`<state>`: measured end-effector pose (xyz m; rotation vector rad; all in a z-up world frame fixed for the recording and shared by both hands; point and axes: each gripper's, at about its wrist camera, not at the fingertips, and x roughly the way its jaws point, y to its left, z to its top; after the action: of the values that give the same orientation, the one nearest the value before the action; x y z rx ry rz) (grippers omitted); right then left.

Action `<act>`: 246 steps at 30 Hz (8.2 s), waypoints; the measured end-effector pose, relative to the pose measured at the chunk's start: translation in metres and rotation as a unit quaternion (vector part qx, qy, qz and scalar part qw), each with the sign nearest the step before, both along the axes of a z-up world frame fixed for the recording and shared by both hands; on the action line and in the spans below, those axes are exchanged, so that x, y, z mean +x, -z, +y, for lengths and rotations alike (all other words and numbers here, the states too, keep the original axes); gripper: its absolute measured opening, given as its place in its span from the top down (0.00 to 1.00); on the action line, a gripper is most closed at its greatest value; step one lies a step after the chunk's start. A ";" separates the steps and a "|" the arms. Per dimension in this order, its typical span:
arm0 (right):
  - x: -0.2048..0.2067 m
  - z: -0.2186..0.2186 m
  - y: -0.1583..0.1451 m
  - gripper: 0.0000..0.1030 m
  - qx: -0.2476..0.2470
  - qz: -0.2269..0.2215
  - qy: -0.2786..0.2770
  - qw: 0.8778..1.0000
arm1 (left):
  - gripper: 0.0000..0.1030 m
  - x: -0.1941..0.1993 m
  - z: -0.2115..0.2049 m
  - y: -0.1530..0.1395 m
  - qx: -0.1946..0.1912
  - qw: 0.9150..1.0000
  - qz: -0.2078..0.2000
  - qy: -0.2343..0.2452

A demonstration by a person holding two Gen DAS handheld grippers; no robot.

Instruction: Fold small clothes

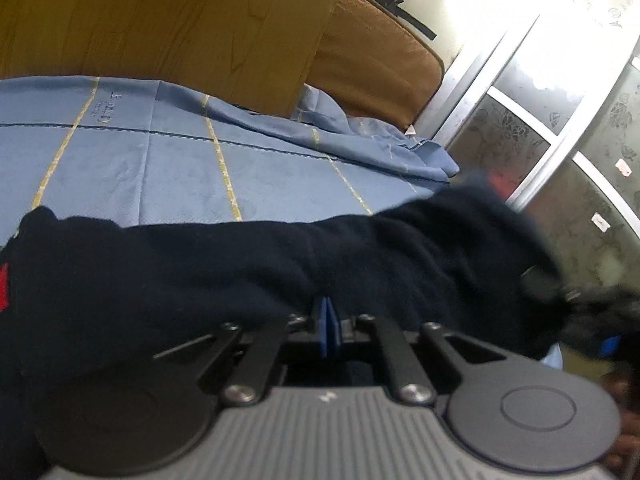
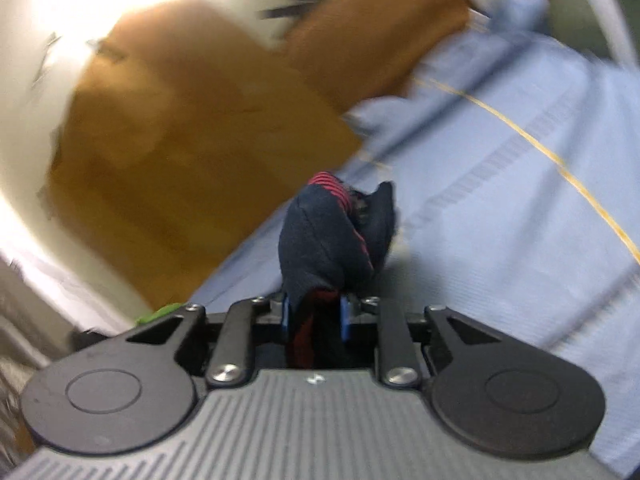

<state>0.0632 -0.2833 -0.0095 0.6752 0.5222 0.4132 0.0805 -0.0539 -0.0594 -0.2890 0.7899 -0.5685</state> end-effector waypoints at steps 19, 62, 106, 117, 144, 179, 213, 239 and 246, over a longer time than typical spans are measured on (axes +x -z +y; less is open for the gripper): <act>0.022 0.257 -0.002 0.84 -0.217 -0.042 -0.283 0.933 | 0.62 -0.070 0.179 -0.057 -0.112 0.975 -0.086 -0.172; 0.035 0.103 0.017 0.14 -0.047 -0.027 -0.169 0.984 | 0.00 -0.061 0.142 -0.052 -0.008 0.991 -0.041 -0.125; 0.323 0.381 0.032 0.42 -0.169 -0.072 -0.203 0.962 | 0.20 0.197 0.249 -0.016 0.037 0.950 -0.027 -0.308; 0.204 0.305 0.019 0.19 -0.201 -0.095 -0.105 0.969 | 0.09 0.051 0.161 -0.036 0.165 0.903 -0.144 -0.370; 0.118 0.257 0.039 0.15 -0.174 -0.073 -0.074 0.979 | 0.04 -0.008 0.126 -0.002 0.274 0.870 -0.095 -0.398; 0.129 0.247 0.044 0.14 -0.126 -0.029 -0.068 0.989 | 0.00 -0.007 0.125 -0.003 0.284 0.869 -0.093 -0.395; 0.129 0.239 0.044 0.13 -0.108 -0.024 -0.018 0.994 | 0.00 -0.012 0.099 0.000 0.252 0.922 -0.088 -0.280; 0.130 0.237 0.046 0.13 -0.102 -0.015 -0.010 0.995 | 0.00 -0.009 0.100 0.004 0.264 0.923 -0.049 -0.276; 0.130 0.237 0.046 0.13 -0.102 -0.016 -0.010 0.995 | 0.00 -0.011 0.101 0.001 0.254 0.925 -0.059 -0.275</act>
<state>0.1930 -0.0463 -0.0553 0.4662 0.5336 0.3826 0.0691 0.0473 -0.0609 0.0133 0.6725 0.1555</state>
